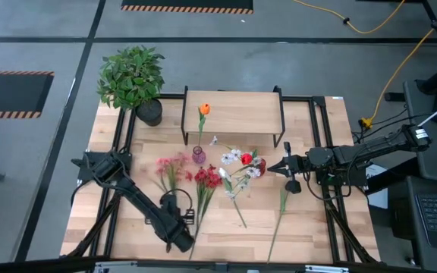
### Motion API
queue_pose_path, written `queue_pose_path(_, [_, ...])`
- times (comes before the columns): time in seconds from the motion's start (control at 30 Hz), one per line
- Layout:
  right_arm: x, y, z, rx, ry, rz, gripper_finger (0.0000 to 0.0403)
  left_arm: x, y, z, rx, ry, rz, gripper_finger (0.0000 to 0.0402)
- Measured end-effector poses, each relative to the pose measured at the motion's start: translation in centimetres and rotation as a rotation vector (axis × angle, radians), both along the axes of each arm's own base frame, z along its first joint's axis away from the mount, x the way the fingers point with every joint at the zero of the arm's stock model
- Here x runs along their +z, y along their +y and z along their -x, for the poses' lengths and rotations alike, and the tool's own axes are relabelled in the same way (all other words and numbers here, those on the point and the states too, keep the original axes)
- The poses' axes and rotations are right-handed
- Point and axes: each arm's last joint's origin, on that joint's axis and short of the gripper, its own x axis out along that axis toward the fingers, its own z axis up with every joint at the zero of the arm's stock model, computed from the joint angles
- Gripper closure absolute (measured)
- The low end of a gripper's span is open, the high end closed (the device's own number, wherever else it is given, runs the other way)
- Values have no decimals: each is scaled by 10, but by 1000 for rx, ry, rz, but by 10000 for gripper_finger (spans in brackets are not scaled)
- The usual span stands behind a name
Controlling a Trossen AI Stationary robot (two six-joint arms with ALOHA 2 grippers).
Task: Pick and place flowers into a vace then onto a shelf
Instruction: Put the pink flowers into the red vase
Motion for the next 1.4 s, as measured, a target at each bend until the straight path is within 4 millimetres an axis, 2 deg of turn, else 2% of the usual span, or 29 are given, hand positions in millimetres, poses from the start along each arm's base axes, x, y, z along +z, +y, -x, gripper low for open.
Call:
queue_pose_path(0.1, [0,0,0,1,-1,2,391,16,-2,4,-36,-52,-17,398])
queue_pose_path(0.2, [0,0,0,1,-1,2,391,24,-2,12,-58,-49,-48,399])
queue_pose_path(0.37, [0,0,0,0,-3,2,391,42,-4,19,-133,-168,-139,399])
queue_pose_path(0.7, [2,0,0,0,-19,-1,391,79,9,35,-238,-308,-350,399])
queue_pose_path(0.93, [2,0,0,0,-19,-3,391,109,13,48,-428,-431,-519,399])
queue_pose_path(1.2, [2,0,-1,-18,-15,-53,391,156,32,67,-707,-416,-707,399])
queue_pose_path(1.4, [3,0,-1,-17,-27,-55,391,175,42,75,-897,-321,-858,399])
